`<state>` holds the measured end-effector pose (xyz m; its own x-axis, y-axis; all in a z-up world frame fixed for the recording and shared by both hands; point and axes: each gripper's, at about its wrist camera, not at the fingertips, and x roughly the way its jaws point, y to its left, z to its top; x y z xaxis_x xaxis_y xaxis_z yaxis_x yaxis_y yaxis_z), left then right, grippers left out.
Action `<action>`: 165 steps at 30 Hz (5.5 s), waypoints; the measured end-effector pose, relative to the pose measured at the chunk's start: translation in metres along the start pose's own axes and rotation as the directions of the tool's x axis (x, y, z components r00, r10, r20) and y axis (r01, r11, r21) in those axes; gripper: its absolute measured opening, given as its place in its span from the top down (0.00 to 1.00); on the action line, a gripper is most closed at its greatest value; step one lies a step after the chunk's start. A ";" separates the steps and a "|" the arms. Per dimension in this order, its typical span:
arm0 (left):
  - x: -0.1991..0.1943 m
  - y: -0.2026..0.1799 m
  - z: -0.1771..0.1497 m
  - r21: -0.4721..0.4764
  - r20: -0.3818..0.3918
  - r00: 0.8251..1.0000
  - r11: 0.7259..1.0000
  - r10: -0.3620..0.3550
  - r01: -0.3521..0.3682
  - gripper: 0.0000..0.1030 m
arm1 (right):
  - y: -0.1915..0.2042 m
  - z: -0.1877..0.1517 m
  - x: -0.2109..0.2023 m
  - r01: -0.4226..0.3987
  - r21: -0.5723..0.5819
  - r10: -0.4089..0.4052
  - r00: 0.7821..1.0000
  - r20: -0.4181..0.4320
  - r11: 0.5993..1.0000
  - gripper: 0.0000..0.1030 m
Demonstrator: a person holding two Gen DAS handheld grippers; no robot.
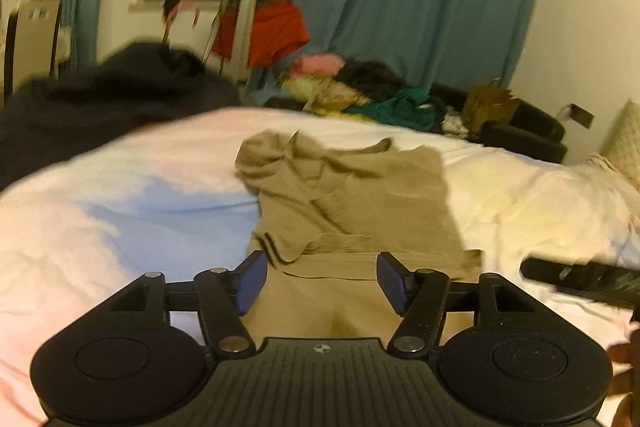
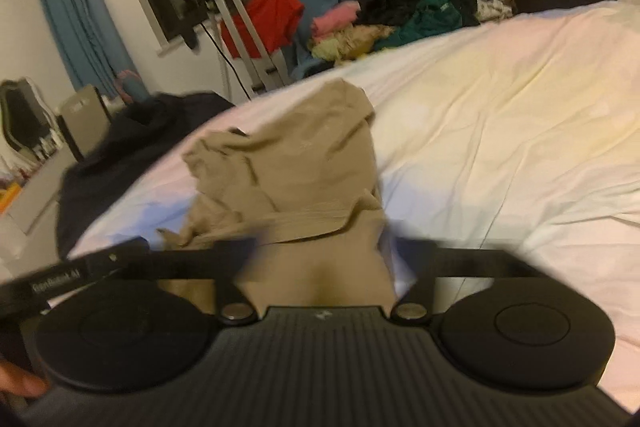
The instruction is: Fold clothes
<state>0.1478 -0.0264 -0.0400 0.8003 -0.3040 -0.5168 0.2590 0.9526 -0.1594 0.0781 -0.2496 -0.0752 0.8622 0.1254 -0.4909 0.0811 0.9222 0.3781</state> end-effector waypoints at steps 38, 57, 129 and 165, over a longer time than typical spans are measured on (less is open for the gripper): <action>-0.002 0.066 -0.072 -0.568 -0.280 0.893 0.811 -0.352 0.141 0.02 | -0.074 -0.093 0.006 -0.045 0.746 0.291 0.935 -0.203 0.664 0.43; 0.037 0.073 -0.104 -0.819 -0.041 0.764 0.459 -0.644 0.344 0.12 | -0.057 -0.054 -0.017 -0.221 0.612 0.334 0.940 -0.075 0.759 0.86; 0.015 0.115 -0.113 -0.853 0.029 0.913 0.465 -0.407 0.235 0.83 | -0.065 -0.066 -0.005 -0.203 0.682 0.335 0.940 -0.065 0.703 0.87; -0.028 0.098 -0.081 -0.740 0.086 0.915 0.589 -0.395 0.324 0.93 | -0.055 -0.043 -0.044 -0.252 0.607 0.275 0.960 0.056 0.754 0.90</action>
<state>0.1074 0.0761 -0.1090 0.6763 -0.6546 -0.3377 0.0114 0.4678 -0.8838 0.0148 -0.2903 -0.1080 0.8780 0.3536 -0.3227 0.1477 0.4411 0.8852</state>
